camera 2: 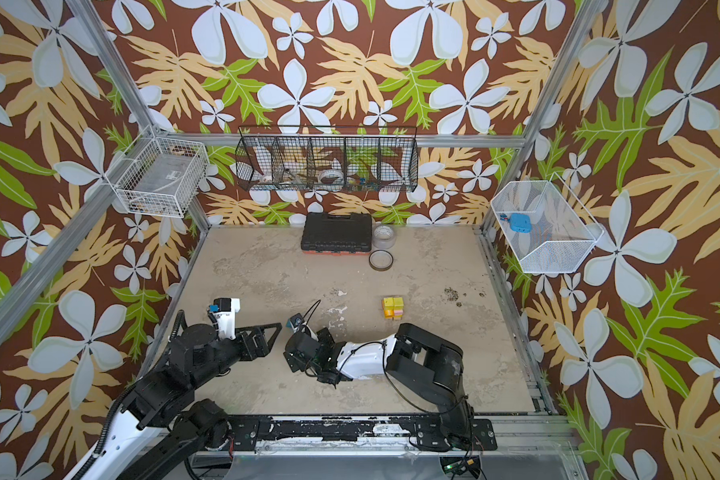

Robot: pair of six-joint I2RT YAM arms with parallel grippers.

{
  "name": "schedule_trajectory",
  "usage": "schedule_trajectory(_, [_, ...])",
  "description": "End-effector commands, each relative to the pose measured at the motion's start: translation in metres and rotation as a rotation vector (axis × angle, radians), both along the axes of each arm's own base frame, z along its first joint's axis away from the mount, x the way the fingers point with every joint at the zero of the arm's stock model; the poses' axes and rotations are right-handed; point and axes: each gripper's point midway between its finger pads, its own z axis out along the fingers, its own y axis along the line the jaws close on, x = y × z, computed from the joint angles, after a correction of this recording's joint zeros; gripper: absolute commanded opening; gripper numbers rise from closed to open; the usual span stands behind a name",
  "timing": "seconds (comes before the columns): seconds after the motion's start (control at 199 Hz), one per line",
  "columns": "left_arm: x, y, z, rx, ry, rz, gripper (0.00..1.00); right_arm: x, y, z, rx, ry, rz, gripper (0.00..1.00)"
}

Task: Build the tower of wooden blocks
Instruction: 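Lower the right gripper over the magenta block and close on it, then lift the magenta block with the right gripper and carry it to the stack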

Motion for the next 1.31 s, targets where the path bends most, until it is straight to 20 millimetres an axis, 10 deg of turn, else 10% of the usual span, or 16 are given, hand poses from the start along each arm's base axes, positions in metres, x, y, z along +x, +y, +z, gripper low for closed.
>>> schedule_trajectory(0.0, [0.001,-0.001,0.003,-0.006,-0.013,-0.004,1.0,-0.002,0.002,-0.011,-0.028,0.031,-0.008,0.93])
schedule_trajectory(0.699, [0.0,-0.001,0.003,-0.012,-0.014,-0.003,1.0,0.001,-0.006,-0.019,-0.052,0.047,-0.065,0.55])
schedule_trajectory(1.302, [0.001,-0.002,0.0,-0.01,-0.006,-0.008,1.0,0.034,-0.119,0.109,0.051,-0.174,-0.244,0.31])
